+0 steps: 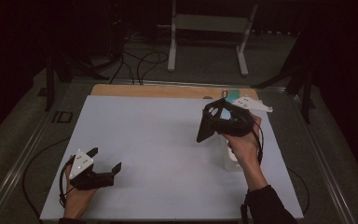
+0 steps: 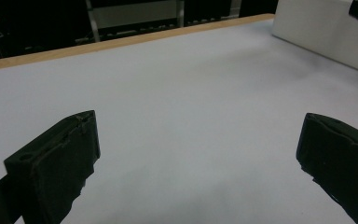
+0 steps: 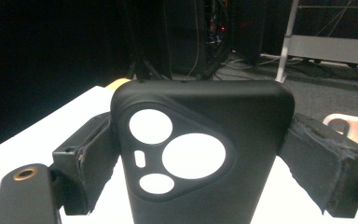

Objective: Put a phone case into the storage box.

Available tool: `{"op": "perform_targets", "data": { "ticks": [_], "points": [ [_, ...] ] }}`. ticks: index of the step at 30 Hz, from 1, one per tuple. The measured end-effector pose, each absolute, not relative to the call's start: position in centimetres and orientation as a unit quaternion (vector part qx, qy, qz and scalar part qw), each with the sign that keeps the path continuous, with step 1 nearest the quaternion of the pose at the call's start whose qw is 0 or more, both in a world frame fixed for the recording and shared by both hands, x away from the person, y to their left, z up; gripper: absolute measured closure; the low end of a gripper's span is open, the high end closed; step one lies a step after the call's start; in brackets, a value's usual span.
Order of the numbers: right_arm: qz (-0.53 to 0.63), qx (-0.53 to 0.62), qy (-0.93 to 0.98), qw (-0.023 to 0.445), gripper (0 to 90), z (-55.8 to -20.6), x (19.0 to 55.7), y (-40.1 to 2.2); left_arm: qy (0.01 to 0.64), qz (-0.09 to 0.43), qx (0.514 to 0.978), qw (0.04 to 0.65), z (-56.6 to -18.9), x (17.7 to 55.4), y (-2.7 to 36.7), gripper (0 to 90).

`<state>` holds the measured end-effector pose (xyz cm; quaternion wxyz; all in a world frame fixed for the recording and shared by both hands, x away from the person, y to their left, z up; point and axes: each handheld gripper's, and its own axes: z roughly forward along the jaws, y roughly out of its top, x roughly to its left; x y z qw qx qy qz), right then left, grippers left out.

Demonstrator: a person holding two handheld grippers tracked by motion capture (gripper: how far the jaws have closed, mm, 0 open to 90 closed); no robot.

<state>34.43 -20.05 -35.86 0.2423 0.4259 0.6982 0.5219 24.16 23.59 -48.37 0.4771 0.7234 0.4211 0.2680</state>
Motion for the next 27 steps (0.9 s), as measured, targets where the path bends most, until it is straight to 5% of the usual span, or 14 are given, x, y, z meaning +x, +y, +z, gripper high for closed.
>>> {"op": "perform_targets", "data": {
  "ticks": [27],
  "points": [
    [0.514,0.447,0.681,0.27,13.7,-34.9,36.1,-21.4,0.425,0.265,0.724,0.474,-48.6,24.2,23.4,0.1]
  ]
}}
